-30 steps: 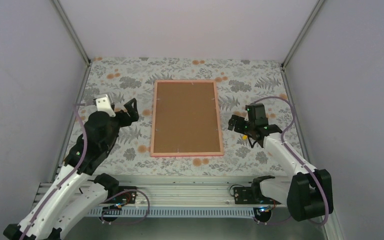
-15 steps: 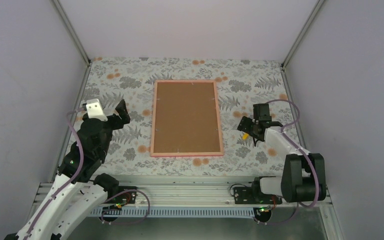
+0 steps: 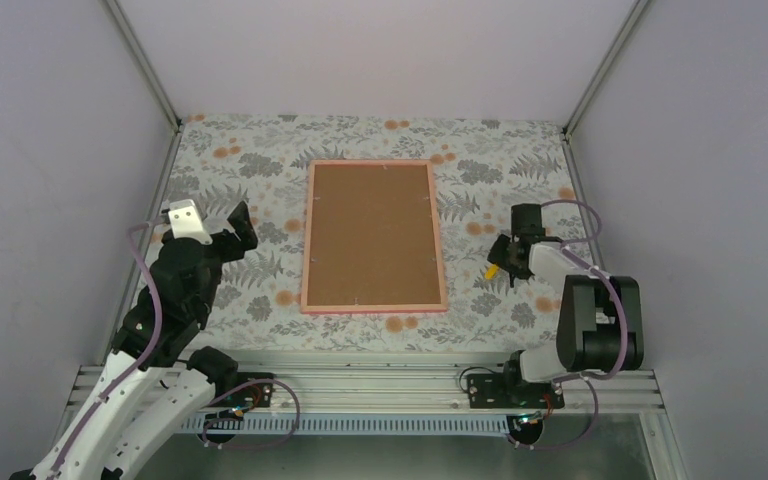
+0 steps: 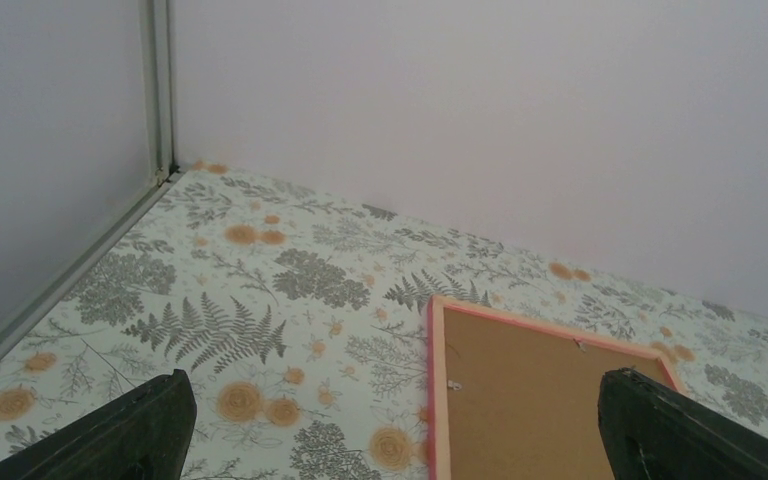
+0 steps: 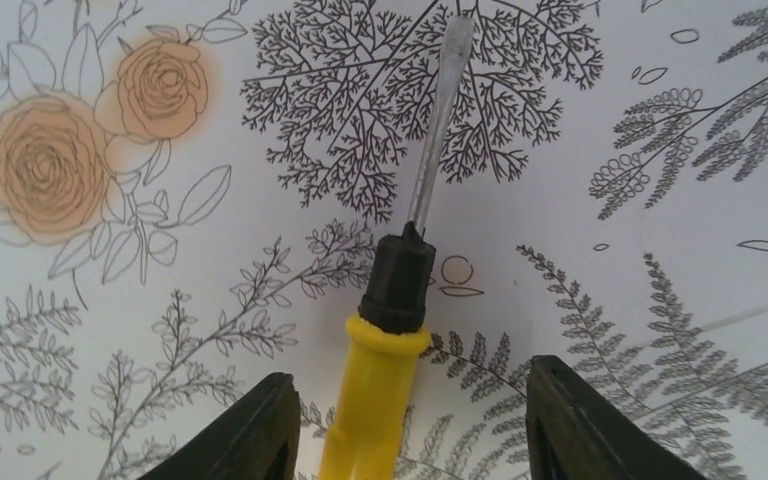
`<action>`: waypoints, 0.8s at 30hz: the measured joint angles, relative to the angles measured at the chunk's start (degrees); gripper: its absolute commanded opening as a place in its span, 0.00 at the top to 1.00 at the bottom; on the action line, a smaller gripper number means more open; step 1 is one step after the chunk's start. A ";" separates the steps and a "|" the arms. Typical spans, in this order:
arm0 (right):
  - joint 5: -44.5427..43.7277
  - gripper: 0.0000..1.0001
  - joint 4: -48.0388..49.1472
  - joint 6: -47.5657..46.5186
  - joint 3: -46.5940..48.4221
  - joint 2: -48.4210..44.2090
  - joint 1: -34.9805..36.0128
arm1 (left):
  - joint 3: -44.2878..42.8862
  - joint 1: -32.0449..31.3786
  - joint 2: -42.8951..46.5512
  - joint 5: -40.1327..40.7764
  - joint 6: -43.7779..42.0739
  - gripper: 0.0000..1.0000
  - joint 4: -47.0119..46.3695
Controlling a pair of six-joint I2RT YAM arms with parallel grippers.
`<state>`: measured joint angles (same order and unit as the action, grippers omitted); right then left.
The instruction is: Take the photo out of the frame
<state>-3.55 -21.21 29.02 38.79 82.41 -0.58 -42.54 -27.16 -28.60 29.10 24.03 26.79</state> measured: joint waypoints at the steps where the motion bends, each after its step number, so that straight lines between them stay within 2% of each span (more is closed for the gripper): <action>1: 0.02 0.56 0.07 0.02 0.33 0.63 -0.07 | 0.00 0.00 0.00 -0.11 0.02 0.00 0.02; 14: 0.55 0.75 0.63 0.00 3.78 5.81 -0.33 | 0.00 0.00 -1.16 -3.02 -0.04 0.00 -0.52; 21: 0.98 0.94 0.76 -0.50 5.79 8.07 -0.33 | 0.00 0.00 -3.21 -5.40 -0.31 0.00 -0.55; 24: 1.49 0.96 1.09 -0.55 6.03 8.28 -0.33 | 0.00 0.00 -3.67 -7.69 -0.96 0.00 -1.18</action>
<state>-2.07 -20.12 28.47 44.82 90.70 -0.91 -42.54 -27.16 -32.27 21.41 23.07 25.61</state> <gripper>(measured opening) 0.069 0.999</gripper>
